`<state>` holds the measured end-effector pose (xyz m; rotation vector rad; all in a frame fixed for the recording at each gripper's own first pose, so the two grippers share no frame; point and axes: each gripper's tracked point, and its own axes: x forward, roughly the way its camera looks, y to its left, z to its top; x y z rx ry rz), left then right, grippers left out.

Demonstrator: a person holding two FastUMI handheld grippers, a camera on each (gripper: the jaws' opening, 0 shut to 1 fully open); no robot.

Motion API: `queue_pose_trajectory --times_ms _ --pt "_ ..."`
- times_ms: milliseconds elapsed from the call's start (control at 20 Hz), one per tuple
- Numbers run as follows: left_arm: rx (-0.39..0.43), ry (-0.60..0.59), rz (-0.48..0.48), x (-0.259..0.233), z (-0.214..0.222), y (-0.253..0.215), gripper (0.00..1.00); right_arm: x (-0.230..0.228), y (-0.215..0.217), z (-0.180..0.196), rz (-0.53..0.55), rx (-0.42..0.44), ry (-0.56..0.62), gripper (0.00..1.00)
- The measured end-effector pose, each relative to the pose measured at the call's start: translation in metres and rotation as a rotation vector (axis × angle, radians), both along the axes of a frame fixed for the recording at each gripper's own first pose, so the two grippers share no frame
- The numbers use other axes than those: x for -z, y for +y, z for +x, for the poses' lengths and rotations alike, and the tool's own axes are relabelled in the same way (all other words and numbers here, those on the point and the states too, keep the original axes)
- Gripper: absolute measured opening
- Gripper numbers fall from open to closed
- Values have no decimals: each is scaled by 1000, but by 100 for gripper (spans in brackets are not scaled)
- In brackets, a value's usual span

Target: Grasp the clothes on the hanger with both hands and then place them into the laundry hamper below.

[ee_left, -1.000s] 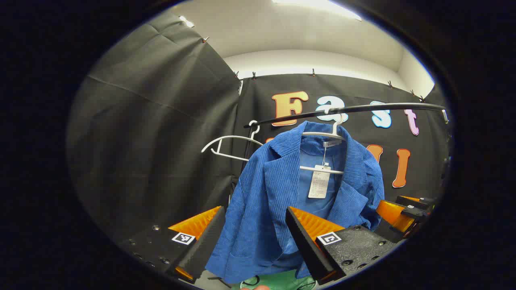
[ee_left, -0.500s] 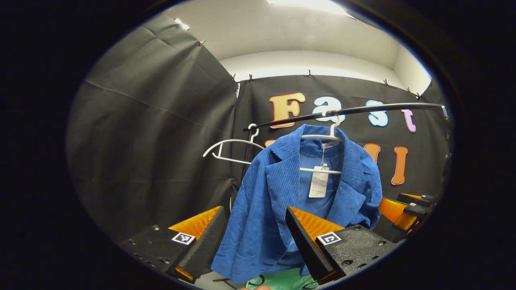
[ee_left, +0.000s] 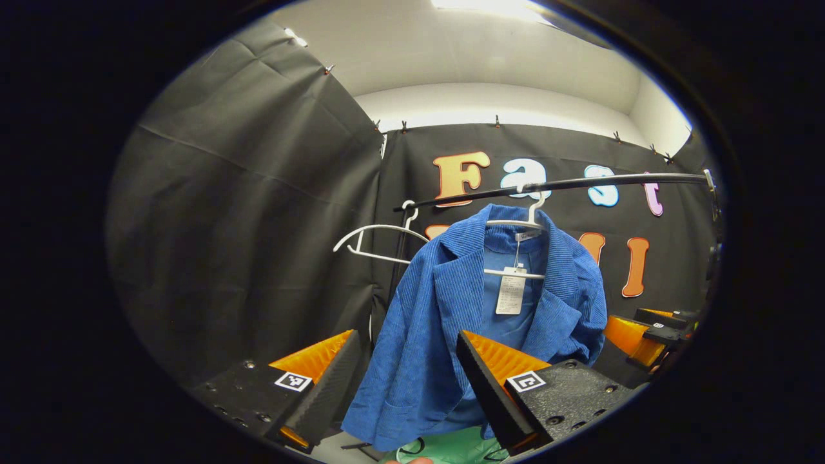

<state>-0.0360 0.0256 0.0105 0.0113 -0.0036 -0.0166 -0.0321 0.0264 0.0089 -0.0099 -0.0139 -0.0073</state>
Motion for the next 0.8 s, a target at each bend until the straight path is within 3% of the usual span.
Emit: queue_pose_trajectory --times_ms 100,150,200,300,450,550,700,800 --pt "-5 0 1 -3 -3 6 92 -2 7 -2 2 -5 -6 97" --pt "-8 1 2 -3 -6 10 92 -2 11 -1 4 -7 -8 90" --pt "-12 3 2 -4 -9 14 92 -1 15 0 7 -5 -7 97" --pt "-19 8 3 -3 -13 21 92 11 25 9 20 -3 16 100" --pt "-21 22 -5 -2 -21 35 92 35 51 34 45 -28 64 97" --pt "-11 41 -19 -1 -23 41 95 44 56 50 29 -2 74 97" --pt "23 41 -24 -7 -25 47 92 63 67 73 32 31 121 97" --pt "28 37 -10 -10 -26 52 95 70 54 88 31 124 121 96"
